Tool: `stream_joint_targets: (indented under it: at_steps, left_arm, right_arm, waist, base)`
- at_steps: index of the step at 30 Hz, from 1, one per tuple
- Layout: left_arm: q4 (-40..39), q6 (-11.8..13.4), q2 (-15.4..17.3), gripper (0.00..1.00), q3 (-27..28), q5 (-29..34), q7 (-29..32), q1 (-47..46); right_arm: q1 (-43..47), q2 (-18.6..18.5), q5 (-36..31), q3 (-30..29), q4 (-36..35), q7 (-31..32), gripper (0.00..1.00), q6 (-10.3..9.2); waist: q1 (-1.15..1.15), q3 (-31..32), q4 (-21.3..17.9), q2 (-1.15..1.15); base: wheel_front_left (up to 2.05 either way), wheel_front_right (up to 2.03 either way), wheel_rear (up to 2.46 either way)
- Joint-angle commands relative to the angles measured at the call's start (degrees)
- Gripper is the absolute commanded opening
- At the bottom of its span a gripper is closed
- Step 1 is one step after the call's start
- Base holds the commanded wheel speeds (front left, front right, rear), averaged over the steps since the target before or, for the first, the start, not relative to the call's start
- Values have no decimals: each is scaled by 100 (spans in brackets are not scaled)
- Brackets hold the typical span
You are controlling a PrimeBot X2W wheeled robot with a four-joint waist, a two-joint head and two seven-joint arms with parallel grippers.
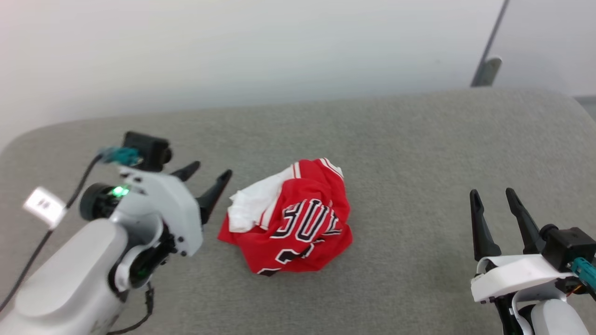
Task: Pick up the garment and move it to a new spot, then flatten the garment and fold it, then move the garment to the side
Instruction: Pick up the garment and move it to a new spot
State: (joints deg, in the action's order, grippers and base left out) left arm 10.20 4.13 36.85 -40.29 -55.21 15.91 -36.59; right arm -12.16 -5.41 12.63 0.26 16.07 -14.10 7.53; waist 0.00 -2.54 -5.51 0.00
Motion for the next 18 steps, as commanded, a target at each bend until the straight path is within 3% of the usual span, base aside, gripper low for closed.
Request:
stream_joint_targets:
  at_steps: [1, 18]
  left_arm:
    - [-46, 30, 41, 100, 48, 47, -115, 116]
    - [-639, 350, 665, 100, 1061, 297, -2890, 1974]
  right_arm:
    - [69, -28, 19, 23, -25, 3, 100, -8]
    - [482, -335, 62, -74, -152, -103, 100, -8]
  waist:
    - [0, 243, 239, 0]
    - [0, 538, 762, 0]
  base:
    - [0, 0, 0]
    - [0, 0, 0]
